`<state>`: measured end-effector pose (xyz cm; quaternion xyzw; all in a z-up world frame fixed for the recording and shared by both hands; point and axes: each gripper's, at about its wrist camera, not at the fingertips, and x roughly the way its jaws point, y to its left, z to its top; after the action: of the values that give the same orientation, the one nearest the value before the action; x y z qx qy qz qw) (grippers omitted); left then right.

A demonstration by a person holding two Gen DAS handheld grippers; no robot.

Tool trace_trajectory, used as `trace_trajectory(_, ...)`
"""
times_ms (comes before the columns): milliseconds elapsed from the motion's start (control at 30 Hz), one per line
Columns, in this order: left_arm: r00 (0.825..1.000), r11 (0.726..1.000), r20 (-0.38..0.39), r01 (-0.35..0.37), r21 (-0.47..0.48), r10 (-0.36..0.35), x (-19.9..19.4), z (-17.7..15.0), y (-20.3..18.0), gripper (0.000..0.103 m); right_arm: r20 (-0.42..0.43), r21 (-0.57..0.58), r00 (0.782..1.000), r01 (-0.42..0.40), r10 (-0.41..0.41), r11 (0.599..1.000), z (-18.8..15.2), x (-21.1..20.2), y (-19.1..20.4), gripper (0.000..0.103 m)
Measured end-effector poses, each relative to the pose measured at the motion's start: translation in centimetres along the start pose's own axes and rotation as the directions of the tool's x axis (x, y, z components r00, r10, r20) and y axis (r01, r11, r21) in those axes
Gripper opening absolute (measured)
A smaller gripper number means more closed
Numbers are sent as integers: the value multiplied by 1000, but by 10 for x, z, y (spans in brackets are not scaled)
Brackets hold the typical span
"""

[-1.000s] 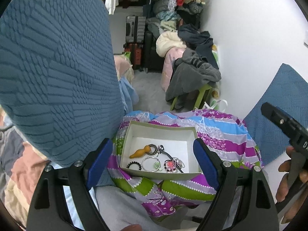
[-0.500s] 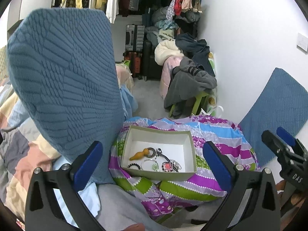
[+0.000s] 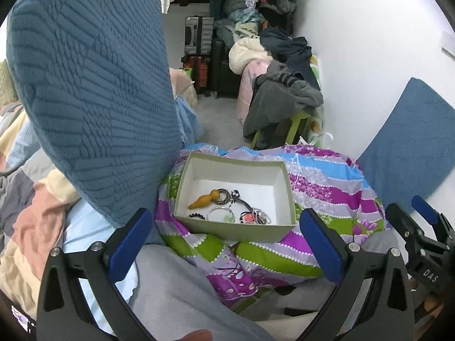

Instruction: Organize jewelry

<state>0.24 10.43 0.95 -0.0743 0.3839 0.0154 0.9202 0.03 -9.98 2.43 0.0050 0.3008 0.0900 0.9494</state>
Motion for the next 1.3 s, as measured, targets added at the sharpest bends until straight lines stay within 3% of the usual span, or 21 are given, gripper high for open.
trace_trajectory(533,998,997,-64,25,-71,-29,22,-17,18,103,-66,-5,998,-11,11,1000,-16,22,-4,103)
trace_trajectory(1300,999,999,-35,19,-34,-21,14,-9,19,103,-76,-46,997,-2,-1,999,-12,23,3,103)
